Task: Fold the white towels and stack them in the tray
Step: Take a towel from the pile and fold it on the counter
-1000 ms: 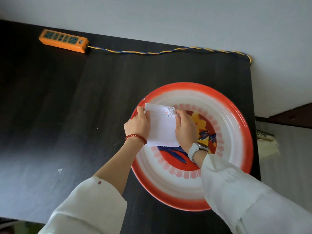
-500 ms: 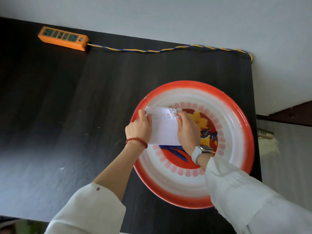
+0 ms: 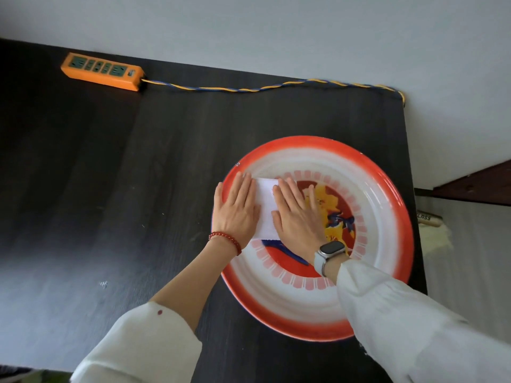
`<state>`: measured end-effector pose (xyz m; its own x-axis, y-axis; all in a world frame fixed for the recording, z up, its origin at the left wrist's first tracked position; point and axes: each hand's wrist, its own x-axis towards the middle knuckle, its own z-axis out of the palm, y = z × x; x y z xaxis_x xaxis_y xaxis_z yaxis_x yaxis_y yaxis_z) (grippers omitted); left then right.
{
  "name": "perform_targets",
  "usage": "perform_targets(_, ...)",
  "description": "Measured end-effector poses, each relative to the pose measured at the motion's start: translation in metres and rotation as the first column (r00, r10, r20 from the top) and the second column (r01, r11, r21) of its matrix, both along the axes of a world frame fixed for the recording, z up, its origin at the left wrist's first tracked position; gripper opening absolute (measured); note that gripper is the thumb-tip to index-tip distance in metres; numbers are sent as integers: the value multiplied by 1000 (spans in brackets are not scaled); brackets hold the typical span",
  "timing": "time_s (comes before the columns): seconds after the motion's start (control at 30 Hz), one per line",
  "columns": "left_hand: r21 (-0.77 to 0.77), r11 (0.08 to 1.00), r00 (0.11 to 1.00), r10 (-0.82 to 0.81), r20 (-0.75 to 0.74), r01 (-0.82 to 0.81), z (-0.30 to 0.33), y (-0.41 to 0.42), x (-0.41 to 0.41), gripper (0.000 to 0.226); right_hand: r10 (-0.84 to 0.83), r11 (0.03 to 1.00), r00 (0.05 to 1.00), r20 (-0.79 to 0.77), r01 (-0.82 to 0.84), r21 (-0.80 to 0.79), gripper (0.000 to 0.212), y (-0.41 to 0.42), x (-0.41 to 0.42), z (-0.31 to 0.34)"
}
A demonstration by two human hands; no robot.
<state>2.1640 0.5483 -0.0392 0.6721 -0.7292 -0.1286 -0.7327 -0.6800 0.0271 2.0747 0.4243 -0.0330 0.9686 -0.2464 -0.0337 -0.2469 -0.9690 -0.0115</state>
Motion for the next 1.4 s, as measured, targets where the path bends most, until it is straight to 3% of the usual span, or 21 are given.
perform_targets(0.1, 87, 996, 999, 33, -41, -30, -11, 7, 1, 65, 20, 998, 990, -142, -12, 58, 57, -7, -2, -6)
perform_targets(0.3, 116, 993, 992, 18, -123, -3, -8, 3, 8, 63, 55, 981, 973, -225, -11, 194, 70, -12, 1, -5)
perform_targets(0.4, 76, 997, 974, 27, -225, -11, 9, 2, 16, 60, 39, 952, 980, -197, 24, 306, 55, -11, 3, 10)
perform_targets(0.57, -107, 974, 953, 166, -253, -199, 57, -3, 16, 54, -203, 818, 962, 180, 66, 571, 41, -18, -18, 53)
perform_targets(0.67, -142, 979, 963, 106, -246, -144, 92, -30, -5, 53, -397, 691, 904, 157, 183, 699, 32, -40, -52, 87)
perform_targets(0.77, -209, 978, 967, -42, -253, -12, 129, -82, -49, 49, -522, 639, 843, 129, 287, 713, 30, -79, -116, 120)
perform_targets(0.9, -350, 904, 908, -340, -244, 244, 179, -168, -175, 42, -722, 577, 665, 191, 427, 696, 29, -122, -261, 165)
perform_targets(1.1, -464, 656, 649, -733, -203, 595, 230, -247, -482, 43, -908, 418, 267, 324, 651, 634, 23, -123, -577, 209)
perform_targets(1.3, -514, 351, 269, -936, -228, 783, 245, -257, -793, 39, -934, 51, -187, 305, 774, 632, 25, -59, -882, 222)
perform_targets(1.4, -506, 192, 94, -973, -213, 841, 250, -252, -925, 37, -888, -106, -364, 279, 755, 647, 27, -26, -1001, 225)
